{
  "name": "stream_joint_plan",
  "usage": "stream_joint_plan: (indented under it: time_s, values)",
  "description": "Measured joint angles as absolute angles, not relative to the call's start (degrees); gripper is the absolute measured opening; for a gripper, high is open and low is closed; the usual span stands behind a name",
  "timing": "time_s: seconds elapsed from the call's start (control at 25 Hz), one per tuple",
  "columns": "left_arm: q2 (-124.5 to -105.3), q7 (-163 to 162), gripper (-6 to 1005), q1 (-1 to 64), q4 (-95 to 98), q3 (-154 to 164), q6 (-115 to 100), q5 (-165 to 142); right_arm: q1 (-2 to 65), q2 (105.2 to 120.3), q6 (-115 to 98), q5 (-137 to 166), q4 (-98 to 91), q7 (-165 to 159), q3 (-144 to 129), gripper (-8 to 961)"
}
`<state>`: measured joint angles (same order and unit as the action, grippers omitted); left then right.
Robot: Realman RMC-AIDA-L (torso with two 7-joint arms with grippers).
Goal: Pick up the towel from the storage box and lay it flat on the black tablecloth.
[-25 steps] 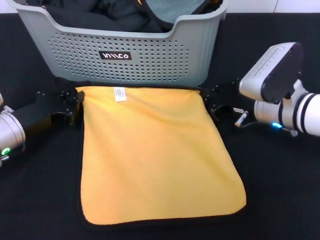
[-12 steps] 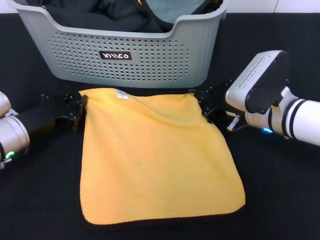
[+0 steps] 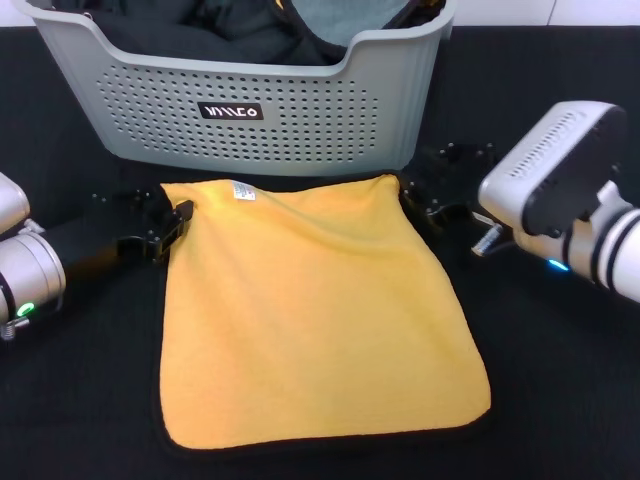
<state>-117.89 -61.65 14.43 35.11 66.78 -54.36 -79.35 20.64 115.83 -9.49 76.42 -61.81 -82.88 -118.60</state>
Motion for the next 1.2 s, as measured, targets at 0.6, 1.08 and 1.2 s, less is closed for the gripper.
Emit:
stream_joint_plan:
  time_s: [0.6,1.08,1.2]
  values:
    - [-118.74,-64.0,642,7.8,44.8,64.6,-55.1,-79.3,12.9,115.64,-9.7,80.9,-69.4,-82.6,-117.5,766]
    - [-115.79,-80.1,888,8.2,45.6,64.1,-88.0,-82.4,4.9,114.45,-54.4,82.6,-77.2,-82.6,-98.3,777]
    - [-116.17,-80.9,888,11.5,44.9,64.2,-95.6,-83.3,5.9,114.52,-76.5,81.3,-73.2,-81.8,-87.0,776]
